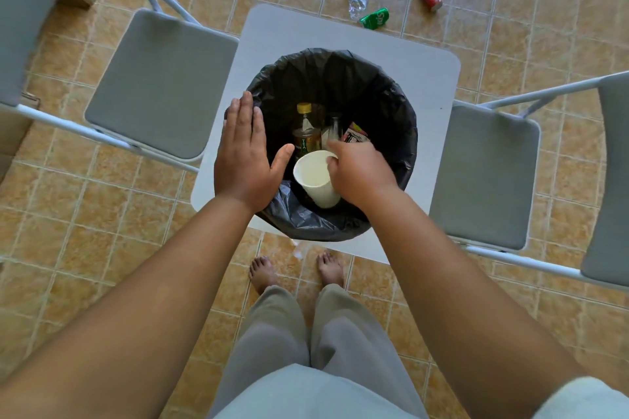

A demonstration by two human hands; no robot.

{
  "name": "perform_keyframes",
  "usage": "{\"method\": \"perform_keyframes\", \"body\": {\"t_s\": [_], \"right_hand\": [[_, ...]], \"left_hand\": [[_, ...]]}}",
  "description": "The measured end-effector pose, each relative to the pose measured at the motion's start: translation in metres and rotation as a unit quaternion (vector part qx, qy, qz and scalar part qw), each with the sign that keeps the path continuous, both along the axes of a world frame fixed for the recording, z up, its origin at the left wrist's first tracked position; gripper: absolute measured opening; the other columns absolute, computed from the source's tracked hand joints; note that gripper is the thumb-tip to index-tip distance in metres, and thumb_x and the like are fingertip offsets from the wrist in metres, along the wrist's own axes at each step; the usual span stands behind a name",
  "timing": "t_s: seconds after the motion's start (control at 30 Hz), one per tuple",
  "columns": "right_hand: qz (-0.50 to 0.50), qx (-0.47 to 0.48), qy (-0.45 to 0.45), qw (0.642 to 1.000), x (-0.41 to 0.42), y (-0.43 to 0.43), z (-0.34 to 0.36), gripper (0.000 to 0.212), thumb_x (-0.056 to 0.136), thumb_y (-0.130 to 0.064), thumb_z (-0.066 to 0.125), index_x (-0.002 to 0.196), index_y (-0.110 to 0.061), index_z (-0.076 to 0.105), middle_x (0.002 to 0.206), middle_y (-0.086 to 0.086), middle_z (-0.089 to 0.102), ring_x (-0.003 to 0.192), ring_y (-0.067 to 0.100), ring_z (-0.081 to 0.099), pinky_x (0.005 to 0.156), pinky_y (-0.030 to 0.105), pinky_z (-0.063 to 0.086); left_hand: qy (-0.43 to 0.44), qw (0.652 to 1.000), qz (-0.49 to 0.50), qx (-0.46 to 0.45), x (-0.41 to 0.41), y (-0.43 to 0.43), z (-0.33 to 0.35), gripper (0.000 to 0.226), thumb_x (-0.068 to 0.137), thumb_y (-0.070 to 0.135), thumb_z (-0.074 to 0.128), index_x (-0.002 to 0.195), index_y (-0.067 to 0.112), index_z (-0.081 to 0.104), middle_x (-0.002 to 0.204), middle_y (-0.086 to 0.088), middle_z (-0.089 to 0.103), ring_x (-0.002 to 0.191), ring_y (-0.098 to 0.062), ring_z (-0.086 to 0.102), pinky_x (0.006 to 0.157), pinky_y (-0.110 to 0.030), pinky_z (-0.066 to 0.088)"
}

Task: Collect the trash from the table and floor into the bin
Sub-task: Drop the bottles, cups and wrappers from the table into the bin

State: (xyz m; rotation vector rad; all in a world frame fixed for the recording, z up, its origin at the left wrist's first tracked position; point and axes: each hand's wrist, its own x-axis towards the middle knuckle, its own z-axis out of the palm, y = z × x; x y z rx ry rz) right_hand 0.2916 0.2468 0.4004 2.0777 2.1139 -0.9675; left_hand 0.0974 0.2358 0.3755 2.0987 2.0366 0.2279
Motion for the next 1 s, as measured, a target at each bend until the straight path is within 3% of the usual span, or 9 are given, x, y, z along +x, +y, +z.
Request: {"method": "perform_keyframes", "body": {"t_s": [0.1,0.23,0.33,0.43,0.6,0.7,0.77,0.83,1.0], "right_hand": [[-0.012,0.054,0.033,0.998,0.001,-0.004,0.002,0.037,0.098,-0.043,0.049,0.124,-0.019,0.061,0.106,0.011,0.070,0.096,0.031,0.065,0.075,0.040,0.057],[-0.046,0.210,0.072,0.974,0.022,-0.007,0.008,0.027,0.096,-0.032,0.055,0.112,-0.016,0.070,0.098,0.006,0.072,0.087,0.025,0.067,0.072,0.041,0.058],[-0.078,0.304,0.071,0.947,0.044,-0.009,0.008,0.024,0.094,-0.020,0.060,0.112,-0.011,0.072,0.103,0.007,0.071,0.097,0.025,0.064,0.081,0.035,0.055],[-0.091,0.346,0.055,0.932,0.057,-0.012,0.001,0.031,0.089,-0.009,0.063,0.119,-0.001,0.068,0.117,0.015,0.066,0.118,0.032,0.056,0.102,0.038,0.047],[-0.121,0.277,0.037,0.952,0.056,-0.014,-0.008,0.052,0.089,0.000,0.055,0.141,-0.001,0.049,0.153,0.017,0.038,0.145,0.035,0.030,0.118,0.044,0.030],[-0.167,0.230,0.064,0.957,0.053,-0.014,-0.008,0.063,0.088,0.009,0.047,0.149,-0.001,0.036,0.161,0.015,0.024,0.146,0.029,0.028,0.113,0.016,0.028],[-0.179,0.216,0.053,0.959,0.049,-0.014,-0.008,0.066,0.087,0.011,0.044,0.151,-0.002,0.033,0.160,0.015,0.026,0.144,0.027,0.032,0.106,0.000,0.015],[-0.187,0.205,0.039,0.960,0.044,-0.015,-0.006,0.068,0.086,0.014,0.042,0.151,-0.002,0.032,0.159,0.016,0.029,0.146,0.028,0.031,0.110,0.009,0.013],[-0.241,0.213,-0.013,0.947,0.026,-0.036,-0.005,0.067,0.083,0.018,0.042,0.148,0.002,0.036,0.154,0.020,0.037,0.143,0.031,0.037,0.114,0.022,0.023]], "left_hand": [[0.001,1.000,-0.001,0.000,0.000,0.000,0.001,0.082,0.096,0.059,0.030,0.151,-0.001,0.023,0.163,-0.014,0.008,0.151,-0.027,0.003,0.121,-0.043,0.013],[0.006,1.000,0.001,-0.002,0.000,-0.001,0.002,0.081,0.096,0.060,0.030,0.151,0.000,0.023,0.164,-0.013,0.009,0.151,-0.027,0.003,0.121,-0.043,0.014],[0.009,1.000,0.004,-0.007,0.000,0.000,0.003,0.081,0.096,0.059,0.031,0.151,0.000,0.024,0.164,-0.013,0.008,0.151,-0.026,0.002,0.121,-0.043,0.014],[0.006,1.000,0.000,-0.012,0.000,0.000,0.004,0.075,0.097,0.050,0.037,0.151,-0.001,0.024,0.163,-0.013,0.009,0.151,-0.027,0.003,0.121,-0.043,0.013],[0.003,1.000,0.001,-0.025,0.001,-0.001,0.009,0.066,0.092,0.016,0.046,0.150,-0.003,0.023,0.163,-0.014,0.006,0.151,-0.029,0.001,0.122,-0.039,0.008],[-0.015,1.000,0.009,-0.021,0.002,-0.001,0.012,0.070,0.084,-0.001,0.044,0.150,-0.004,0.022,0.164,-0.012,0.004,0.151,-0.027,-0.001,0.120,-0.026,-0.002],[-0.026,1.000,0.008,-0.015,0.001,-0.001,0.013,0.071,0.082,-0.007,0.041,0.150,-0.004,0.021,0.164,-0.011,0.004,0.151,-0.026,-0.002,0.114,-0.015,-0.010],[-0.037,0.999,-0.001,-0.009,-0.001,0.000,0.012,0.073,0.081,-0.012,0.040,0.151,-0.004,0.021,0.164,-0.009,0.004,0.151,-0.025,-0.001,0.109,-0.009,-0.011],[-0.079,0.996,-0.044,-0.016,-0.011,0.009,0.012,0.078,0.076,-0.022,0.042,0.150,-0.002,0.027,0.164,-0.006,0.009,0.151,-0.023,0.003,0.106,-0.018,0.018]]}}
